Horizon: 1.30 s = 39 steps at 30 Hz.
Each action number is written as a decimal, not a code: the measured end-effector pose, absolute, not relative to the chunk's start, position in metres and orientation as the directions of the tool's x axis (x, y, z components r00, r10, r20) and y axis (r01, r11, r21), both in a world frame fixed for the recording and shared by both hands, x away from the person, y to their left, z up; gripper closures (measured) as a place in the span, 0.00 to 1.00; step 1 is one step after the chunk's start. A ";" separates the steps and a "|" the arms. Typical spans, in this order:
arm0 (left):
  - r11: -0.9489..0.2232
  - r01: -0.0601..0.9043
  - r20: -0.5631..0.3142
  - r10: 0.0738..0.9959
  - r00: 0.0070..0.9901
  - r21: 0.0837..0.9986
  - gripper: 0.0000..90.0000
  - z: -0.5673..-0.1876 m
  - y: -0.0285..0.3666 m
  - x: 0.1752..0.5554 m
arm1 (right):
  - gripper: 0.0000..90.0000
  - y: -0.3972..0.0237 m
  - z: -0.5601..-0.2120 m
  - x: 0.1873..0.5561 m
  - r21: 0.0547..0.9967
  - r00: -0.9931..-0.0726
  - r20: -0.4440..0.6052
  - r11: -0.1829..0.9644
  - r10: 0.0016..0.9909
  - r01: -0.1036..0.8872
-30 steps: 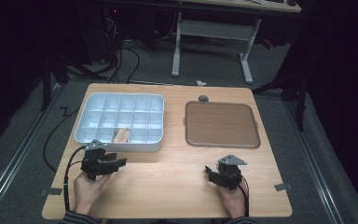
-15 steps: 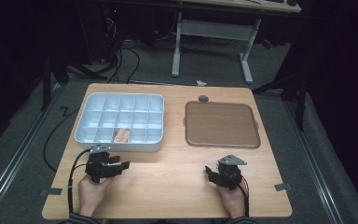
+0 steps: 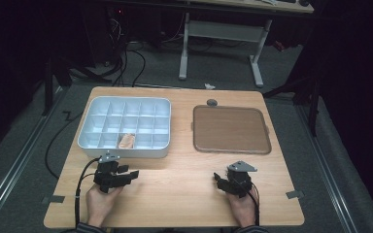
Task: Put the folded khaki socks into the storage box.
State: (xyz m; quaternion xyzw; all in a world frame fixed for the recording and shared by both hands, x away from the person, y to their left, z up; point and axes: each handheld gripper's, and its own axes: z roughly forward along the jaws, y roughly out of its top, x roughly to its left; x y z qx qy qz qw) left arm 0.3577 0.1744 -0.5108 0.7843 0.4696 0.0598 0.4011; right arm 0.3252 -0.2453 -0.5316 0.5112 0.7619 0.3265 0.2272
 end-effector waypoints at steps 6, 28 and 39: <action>-0.243 0.682 -0.275 0.783 0.557 0.689 0.50 -0.514 0.170 0.357 | 0.42 -0.245 -0.532 0.325 0.730 -0.373 -0.011 0.263 0.928 0.631; -0.280 0.650 -0.212 0.792 0.572 0.707 0.49 -0.528 0.157 0.357 | 0.42 -0.245 -0.532 0.325 0.729 -0.374 -0.012 0.264 0.927 0.631; -0.308 0.568 -0.119 0.797 0.592 0.763 0.47 -0.536 0.153 0.346 | 0.42 -0.245 -0.532 0.325 0.730 -0.375 -0.014 0.266 0.927 0.630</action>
